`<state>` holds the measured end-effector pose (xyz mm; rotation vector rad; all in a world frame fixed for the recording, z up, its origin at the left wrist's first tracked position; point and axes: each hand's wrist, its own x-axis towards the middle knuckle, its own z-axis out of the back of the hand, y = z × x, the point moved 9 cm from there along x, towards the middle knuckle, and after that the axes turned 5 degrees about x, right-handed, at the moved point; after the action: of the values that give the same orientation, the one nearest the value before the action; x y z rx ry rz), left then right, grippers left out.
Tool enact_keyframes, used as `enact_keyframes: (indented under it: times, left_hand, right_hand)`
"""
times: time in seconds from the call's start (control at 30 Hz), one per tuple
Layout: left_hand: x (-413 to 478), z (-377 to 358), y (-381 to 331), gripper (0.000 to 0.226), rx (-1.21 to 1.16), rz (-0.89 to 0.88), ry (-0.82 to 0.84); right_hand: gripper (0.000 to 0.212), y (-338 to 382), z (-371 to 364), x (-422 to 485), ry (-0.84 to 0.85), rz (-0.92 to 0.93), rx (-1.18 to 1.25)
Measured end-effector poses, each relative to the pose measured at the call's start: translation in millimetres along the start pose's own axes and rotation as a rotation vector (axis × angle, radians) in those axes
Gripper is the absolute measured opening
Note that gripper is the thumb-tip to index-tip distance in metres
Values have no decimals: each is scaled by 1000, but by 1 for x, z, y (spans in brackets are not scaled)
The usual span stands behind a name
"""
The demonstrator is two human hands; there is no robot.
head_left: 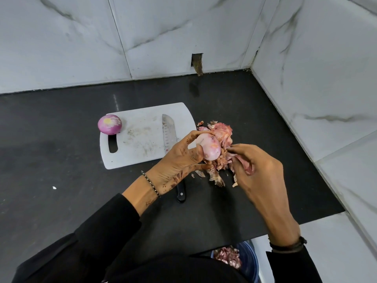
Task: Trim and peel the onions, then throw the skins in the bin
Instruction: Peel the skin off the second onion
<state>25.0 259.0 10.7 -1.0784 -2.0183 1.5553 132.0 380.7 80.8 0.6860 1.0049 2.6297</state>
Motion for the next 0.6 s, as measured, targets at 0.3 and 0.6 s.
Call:
enact_keyframes:
  times: [0.3, 0.6]
  left_hand:
    - [-2, -5, -12, 60, 6, -97, 27]
    - [-6, -3, -18, 65, 56, -120, 12]
  right_hand:
    - [22, 43, 21, 3, 49, 100, 305]
    - [23, 55, 19, 2, 15, 275, 112]
